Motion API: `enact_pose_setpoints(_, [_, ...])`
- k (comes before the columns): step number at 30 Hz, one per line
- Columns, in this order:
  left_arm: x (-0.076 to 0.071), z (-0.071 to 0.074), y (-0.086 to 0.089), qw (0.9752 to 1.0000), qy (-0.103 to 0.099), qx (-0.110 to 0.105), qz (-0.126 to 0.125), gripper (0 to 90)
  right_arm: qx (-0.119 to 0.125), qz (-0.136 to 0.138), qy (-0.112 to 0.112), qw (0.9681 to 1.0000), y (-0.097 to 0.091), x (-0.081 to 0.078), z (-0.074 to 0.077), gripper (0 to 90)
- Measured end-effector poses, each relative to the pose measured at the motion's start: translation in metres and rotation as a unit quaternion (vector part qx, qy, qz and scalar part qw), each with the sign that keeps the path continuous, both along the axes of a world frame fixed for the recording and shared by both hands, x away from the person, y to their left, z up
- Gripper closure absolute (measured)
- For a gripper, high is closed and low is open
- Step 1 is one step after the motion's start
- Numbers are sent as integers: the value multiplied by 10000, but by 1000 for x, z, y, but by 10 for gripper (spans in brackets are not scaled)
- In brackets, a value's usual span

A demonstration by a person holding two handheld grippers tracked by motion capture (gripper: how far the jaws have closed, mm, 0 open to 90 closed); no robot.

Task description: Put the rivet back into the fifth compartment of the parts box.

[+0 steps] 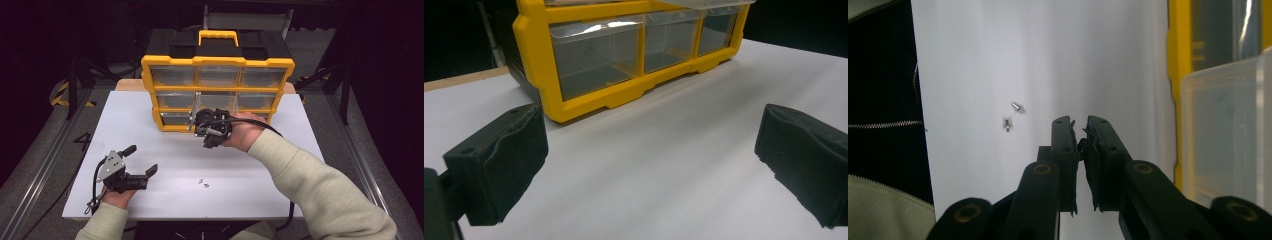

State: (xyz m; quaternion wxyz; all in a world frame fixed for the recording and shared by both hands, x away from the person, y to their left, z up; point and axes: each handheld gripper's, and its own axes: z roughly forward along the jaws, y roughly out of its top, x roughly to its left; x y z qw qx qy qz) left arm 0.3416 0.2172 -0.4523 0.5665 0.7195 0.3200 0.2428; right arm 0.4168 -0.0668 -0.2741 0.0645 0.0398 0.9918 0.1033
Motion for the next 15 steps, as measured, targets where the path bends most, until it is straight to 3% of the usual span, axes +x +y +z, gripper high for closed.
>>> enact_pose_setpoints(15, [0,0,0,10000,3,4,9,15,129,-46,-213,9997,4,11,41,829])
